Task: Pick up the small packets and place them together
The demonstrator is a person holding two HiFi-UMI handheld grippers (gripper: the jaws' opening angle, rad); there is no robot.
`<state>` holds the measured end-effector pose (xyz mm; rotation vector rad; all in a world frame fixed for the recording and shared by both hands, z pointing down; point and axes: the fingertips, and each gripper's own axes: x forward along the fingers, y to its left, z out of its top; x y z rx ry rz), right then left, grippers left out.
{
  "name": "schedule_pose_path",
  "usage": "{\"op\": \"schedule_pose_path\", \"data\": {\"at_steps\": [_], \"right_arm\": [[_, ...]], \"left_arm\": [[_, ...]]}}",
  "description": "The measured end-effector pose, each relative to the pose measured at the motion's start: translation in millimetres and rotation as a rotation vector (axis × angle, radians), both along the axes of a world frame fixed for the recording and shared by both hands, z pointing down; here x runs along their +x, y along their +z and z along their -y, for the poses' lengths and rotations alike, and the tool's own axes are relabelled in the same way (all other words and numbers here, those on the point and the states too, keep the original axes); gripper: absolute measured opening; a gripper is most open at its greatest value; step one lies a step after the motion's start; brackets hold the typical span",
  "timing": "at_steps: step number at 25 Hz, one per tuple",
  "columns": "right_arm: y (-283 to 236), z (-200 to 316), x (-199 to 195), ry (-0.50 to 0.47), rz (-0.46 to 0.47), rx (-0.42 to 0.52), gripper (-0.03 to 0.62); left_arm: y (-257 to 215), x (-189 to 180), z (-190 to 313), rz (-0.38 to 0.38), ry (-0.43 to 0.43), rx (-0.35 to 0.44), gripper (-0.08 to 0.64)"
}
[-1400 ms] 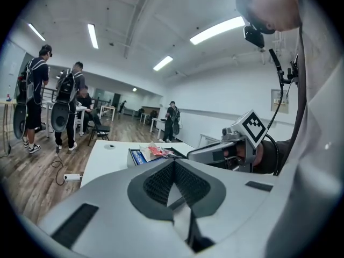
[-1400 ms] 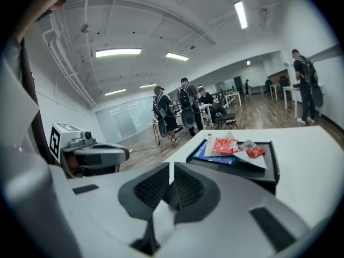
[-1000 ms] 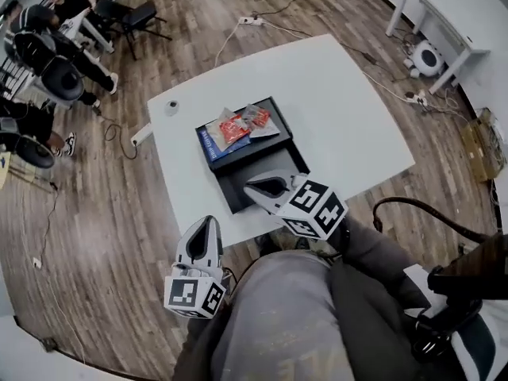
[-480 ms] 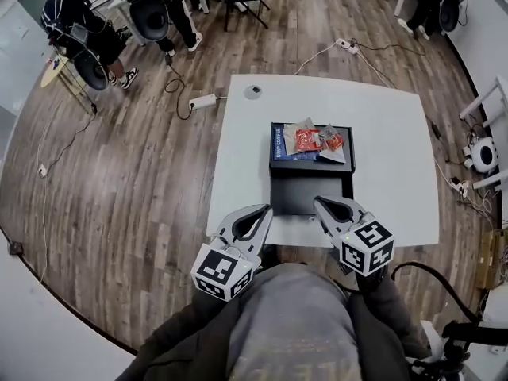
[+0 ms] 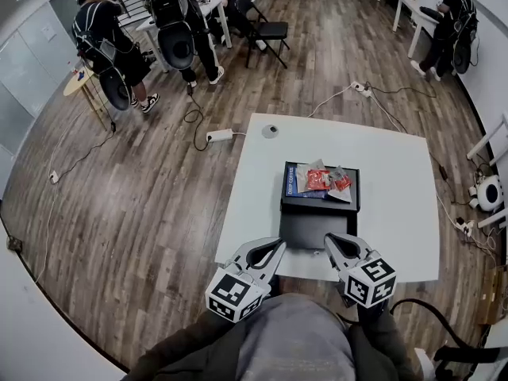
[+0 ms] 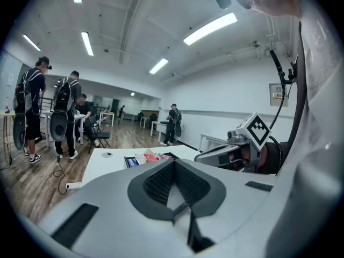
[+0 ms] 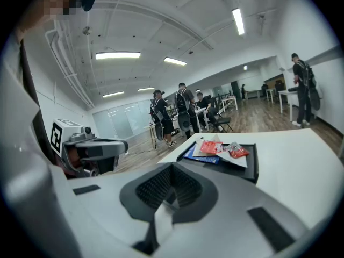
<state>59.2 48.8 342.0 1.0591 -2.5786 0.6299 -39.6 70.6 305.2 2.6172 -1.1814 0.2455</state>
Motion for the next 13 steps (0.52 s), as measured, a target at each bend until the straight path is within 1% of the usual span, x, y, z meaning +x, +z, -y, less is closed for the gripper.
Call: {"op": "schedule_pose_path", "data": {"at_steps": [7, 13], "right_arm": [[-4.0, -9.4, 5.5, 0.003, 0.016, 0.015, 0.005], [-10.1, -20.0, 22.9, 0.016, 0.027, 0.026, 0.005]], "left_arm": [[-6.1, 3.8, -11.1, 0.014, 0.001, 0.013, 0.003], [-12.9, 21.6, -23.4, 0.027, 0.018, 0.024, 0.003]]}}
